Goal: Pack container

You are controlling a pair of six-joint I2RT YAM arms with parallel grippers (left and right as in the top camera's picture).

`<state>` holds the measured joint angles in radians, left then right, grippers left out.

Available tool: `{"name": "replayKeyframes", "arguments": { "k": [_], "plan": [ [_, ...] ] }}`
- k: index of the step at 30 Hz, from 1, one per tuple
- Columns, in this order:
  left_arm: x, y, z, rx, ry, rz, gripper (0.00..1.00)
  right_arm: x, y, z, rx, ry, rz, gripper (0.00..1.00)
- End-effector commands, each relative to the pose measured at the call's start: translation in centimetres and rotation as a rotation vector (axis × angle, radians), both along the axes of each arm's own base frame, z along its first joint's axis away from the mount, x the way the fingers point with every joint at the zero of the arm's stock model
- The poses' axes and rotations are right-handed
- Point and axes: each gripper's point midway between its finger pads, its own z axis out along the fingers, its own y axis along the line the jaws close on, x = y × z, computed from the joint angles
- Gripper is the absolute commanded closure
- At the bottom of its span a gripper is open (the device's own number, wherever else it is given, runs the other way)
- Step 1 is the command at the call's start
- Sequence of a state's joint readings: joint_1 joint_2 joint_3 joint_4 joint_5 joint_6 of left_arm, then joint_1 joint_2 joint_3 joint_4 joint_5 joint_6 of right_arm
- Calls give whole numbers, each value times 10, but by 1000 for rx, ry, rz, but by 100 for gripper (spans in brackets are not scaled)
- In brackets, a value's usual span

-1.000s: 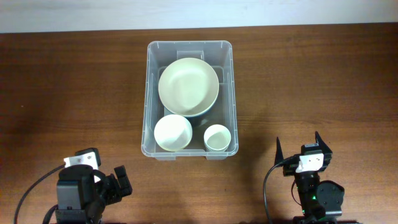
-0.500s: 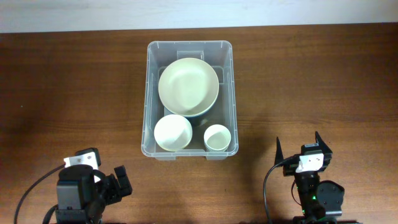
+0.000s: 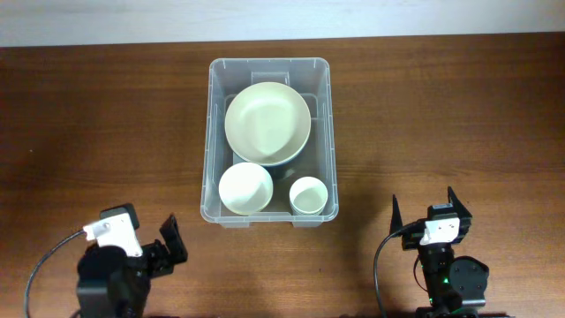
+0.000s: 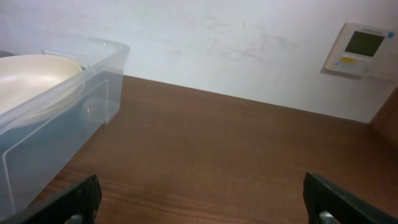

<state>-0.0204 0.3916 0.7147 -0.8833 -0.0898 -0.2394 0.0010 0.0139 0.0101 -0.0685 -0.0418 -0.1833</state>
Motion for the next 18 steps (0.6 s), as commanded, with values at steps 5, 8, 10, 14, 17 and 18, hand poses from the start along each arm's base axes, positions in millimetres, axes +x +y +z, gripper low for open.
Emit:
{"name": "replayKeyframes", "arguments": {
  "k": [5,8,10,14,17,18],
  "plan": [
    [28,-9,-23,143,-294,-116,1,0,-1,-2,-1,2,-7,1],
    [38,-7,-24,167,-410,-106,1,0,-1,-2,-1,2,-7,1],
    [43,-5,-22,214,-487,-106,1,0,-1,-2,-1,2,-7,1],
    [49,-3,-27,290,-587,-105,1,0,-1,-2,-1,2,-7,1],
    [50,-1,-39,302,-548,-100,1,0,-1,-2,-1,2,-7,1],
    [50,0,-43,301,-535,-100,1,0,-1,-2,-1,2,-7,1]
  ]
}}
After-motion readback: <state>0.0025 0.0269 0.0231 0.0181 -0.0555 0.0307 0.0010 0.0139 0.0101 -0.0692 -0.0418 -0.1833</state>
